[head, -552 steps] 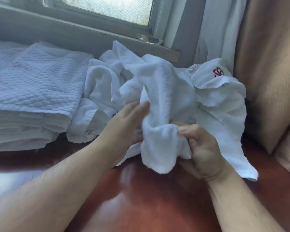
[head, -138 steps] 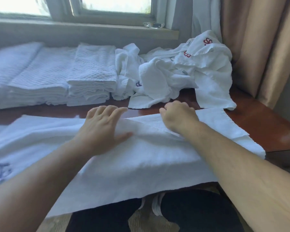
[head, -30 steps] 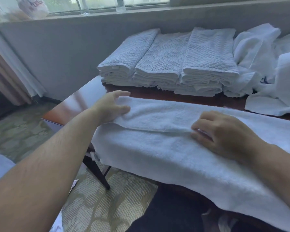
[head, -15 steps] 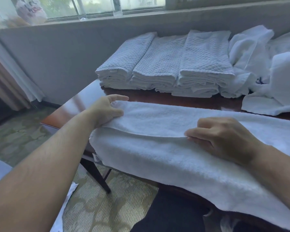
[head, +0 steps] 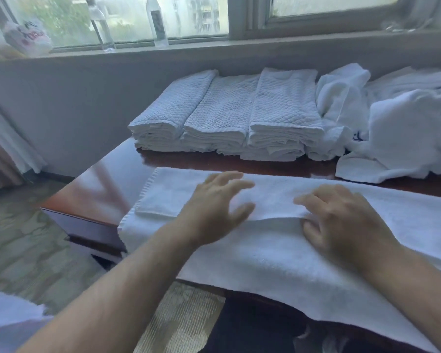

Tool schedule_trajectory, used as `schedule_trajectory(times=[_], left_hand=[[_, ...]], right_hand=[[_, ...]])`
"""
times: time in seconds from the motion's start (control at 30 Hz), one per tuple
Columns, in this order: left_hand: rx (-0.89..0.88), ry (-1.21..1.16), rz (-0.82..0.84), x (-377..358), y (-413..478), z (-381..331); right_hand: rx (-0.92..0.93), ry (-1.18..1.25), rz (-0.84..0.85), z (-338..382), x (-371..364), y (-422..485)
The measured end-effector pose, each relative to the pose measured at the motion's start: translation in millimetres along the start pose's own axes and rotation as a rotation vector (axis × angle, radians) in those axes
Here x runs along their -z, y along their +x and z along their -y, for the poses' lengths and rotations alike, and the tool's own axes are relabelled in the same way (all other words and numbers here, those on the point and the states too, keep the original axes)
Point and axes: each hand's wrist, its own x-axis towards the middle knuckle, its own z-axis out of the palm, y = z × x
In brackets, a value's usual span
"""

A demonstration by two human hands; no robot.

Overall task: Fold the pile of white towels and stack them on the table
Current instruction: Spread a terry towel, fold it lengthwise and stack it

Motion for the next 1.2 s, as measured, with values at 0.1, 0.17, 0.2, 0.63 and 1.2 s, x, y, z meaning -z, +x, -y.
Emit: schedule_trajectory(times=[0.1,0.17,0.2,0.63,1.2], left_hand=[[-0.178,-0.009,0.095,-28,-2,-43],[-0.182,-0.029,0.026,-42,0,-56],[-0.173,-0.062,-0.022,-45,1,-60],[-0.229,-0.016,-0.046,-41,-8,-64],[-0.366,0.204,0.316,-109,65,-167]], right_hand=[[-0.193,-0.003,-0.016,-18,9,-29],[-0.284,0.033,-0.036,-33,13,-45],[-0.314,0.059,-0.047,-39,15,-51],[-0.339,0.272,0.031,-48,29,-65],[-0.894,-0.073,0.516,-165,65,-115]])
